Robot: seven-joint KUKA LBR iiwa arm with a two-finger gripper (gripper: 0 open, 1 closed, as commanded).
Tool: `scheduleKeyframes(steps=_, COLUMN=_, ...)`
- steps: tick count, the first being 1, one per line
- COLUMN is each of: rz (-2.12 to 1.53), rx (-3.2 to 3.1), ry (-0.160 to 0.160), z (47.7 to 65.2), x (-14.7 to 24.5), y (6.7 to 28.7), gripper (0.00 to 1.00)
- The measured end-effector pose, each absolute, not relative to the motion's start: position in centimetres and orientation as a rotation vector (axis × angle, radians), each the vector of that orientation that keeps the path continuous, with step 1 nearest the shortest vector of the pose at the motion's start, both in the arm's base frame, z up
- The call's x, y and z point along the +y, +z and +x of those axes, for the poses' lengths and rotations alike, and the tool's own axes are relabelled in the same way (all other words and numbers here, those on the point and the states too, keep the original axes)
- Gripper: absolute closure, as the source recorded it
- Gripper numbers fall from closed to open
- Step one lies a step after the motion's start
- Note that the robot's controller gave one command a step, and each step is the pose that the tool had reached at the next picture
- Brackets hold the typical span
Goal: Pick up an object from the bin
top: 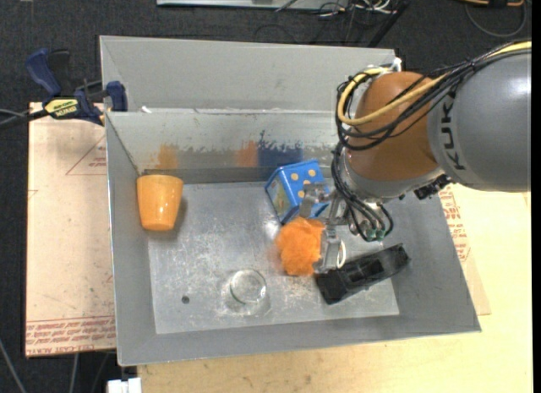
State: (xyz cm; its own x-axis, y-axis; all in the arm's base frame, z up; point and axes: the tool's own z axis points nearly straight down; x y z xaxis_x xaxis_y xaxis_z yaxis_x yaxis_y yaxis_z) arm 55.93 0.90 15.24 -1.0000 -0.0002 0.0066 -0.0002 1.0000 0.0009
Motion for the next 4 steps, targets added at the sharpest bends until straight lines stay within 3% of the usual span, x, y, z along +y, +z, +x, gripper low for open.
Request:
scheduleKeyframes(steps=1, rz=0.000, rx=-3.143, ry=-0.002, z=56.1, x=0.9, y=15.7, gripper=0.00)
scheduleKeyframes(steps=2, rz=-0.135, rx=-3.144, ry=-0.003, z=54.7, x=2.1, y=11.7, gripper=0.00)
scheduleKeyframes(steps=3, rz=-0.098, rx=-3.136, ry=-0.003, z=53.3, x=2.8, y=10.2, gripper=0.00)
scheduleKeyframes(steps=4, rz=-0.359, rx=-3.126, ry=-0.006, z=52.1, x=2.7, y=10.9, gripper=0.00)
